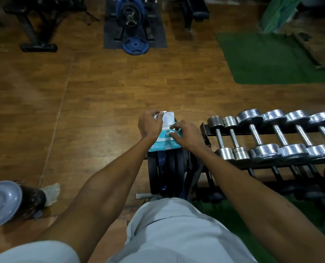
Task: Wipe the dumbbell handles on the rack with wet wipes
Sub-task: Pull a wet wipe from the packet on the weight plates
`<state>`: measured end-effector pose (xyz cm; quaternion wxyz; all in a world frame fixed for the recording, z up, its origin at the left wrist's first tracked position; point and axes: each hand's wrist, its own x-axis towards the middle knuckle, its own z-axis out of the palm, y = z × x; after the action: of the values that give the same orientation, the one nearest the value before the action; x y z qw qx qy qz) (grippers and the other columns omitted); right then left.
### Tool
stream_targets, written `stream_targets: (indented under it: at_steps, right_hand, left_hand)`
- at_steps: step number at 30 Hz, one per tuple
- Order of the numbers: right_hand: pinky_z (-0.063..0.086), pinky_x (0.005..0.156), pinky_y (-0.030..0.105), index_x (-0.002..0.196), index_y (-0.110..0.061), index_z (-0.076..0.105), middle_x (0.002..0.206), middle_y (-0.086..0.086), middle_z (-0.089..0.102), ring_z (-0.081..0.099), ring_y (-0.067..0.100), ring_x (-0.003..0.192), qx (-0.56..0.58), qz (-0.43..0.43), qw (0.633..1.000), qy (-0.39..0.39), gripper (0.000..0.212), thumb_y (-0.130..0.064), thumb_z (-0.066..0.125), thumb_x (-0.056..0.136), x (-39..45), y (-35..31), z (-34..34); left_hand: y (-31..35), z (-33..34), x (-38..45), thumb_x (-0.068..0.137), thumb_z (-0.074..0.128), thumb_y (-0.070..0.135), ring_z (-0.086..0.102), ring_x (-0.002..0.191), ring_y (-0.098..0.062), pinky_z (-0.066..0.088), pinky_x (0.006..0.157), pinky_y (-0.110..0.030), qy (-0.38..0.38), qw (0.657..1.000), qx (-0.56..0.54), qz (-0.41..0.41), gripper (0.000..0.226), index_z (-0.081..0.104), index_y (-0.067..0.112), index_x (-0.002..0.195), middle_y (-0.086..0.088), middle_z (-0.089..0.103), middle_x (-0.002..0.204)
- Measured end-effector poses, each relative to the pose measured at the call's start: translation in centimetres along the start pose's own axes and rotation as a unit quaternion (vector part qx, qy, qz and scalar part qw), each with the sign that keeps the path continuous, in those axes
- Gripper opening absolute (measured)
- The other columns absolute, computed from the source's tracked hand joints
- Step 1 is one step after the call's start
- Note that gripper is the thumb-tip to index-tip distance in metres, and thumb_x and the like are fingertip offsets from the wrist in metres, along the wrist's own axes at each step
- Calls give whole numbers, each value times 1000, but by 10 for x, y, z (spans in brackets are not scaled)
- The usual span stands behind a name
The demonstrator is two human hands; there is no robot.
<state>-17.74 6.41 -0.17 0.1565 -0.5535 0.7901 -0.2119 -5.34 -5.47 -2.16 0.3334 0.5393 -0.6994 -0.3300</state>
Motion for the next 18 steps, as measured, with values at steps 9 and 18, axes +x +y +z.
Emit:
stream_targets:
  at_steps: [9, 18]
  right_hand:
    - [58, 77, 40, 83, -30, 68, 85, -13, 69, 66, 8, 82, 129, 77, 989, 9, 8, -28, 70, 90, 14, -8, 10]
    - [52, 60, 28, 90, -13, 68, 78, 3, 69, 64, 12, 67, 348, 183, 919, 19, 12, -14, 62, 101, 24, -18, -7]
  left_hand:
    - [-18, 17, -18, 87, 71, 25, 53, 105, -29, 47, 89, -42, -2, 997, 60, 55, 35, 64, 14, 119, -6, 58, 111]
    - [-15, 13, -22, 91, 73, 23, 52, 107, -31, 44, 92, -42, 5, 994, 79, 79, 36, 63, 9, 122, -11, 57, 114]
